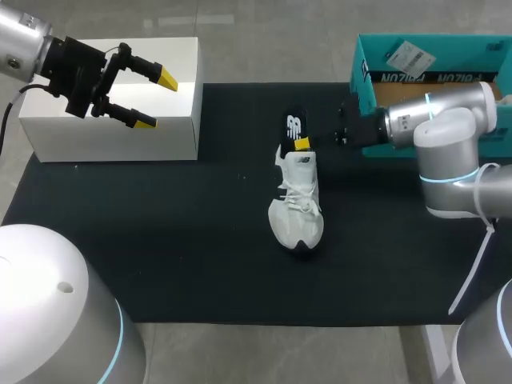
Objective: Take the shoe out of the shoebox, open the shoe tongue, remove and reinsert the insole, then place the shoe into the shoebox
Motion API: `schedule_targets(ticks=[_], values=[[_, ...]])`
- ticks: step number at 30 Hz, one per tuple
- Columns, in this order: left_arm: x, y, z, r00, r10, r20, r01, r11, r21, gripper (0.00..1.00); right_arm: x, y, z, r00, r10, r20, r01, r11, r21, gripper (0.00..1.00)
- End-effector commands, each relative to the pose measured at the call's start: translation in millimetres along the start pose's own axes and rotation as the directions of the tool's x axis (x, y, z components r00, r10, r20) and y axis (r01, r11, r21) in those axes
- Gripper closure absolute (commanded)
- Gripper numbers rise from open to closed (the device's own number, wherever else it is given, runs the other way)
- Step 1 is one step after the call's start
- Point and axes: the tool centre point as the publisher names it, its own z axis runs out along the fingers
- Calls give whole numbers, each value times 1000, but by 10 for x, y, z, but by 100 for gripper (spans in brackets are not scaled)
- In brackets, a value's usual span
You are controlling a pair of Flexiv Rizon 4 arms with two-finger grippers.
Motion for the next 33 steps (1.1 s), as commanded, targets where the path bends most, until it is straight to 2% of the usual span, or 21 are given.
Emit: schedule_targets(ticks=[1,6,7,8,9,10,16,23,26,27,28,33], values=[[-4,5,-3,1000,0,-5,0,1000,1,0,-55,-115,117,999,24,-30,-24,1000,16,100],[-4,5,-3,1000,0,-5,0,1000,1,0,-18,-219,105,998,49,-33,-48,999,4,100],[-4,5,-3,1000,0,-5,0,1000,1,0,-23,-218,94,998,50,-29,-50,999,1,83],[-4,5,-3,1000,0,-5,0,1000,1,0,-22,-201,83,998,50,-26,-50,999,-1,73],[-4,5,-3,1000,0,-5,0,1000,1,0,-23,-163,67,999,43,-21,-43,999,-4,67],[-4,5,-3,1000,0,-5,0,1000,1,0,-32,-129,54,999,35,-15,-35,999,-4,67],[-4,5,-3,1000,0,-5,0,1000,1,0,-28,62,8,1000,-7,-4,7,1000,2,67],[-4,5,-3,1000,0,-5,0,1000,1,0,-39,192,-58,999,-37,18,37,999,-7,70],[-4,5,-3,1000,0,-5,0,1000,1,0,-63,235,-86,998,-37,58,37,999,-1,77],[-4,5,-3,1000,0,-5,0,1000,1,0,-71,238,-89,997,-36,61,36,999,-2,84],[-4,5,-3,1000,0,-5,0,1000,1,0,-74,241,-89,998,-36,60,36,999,-4,99],[-4,5,-3,1000,0,-5,0,1000,1,0,-99,180,-54,995,3,103,-5,1000,21,100]])
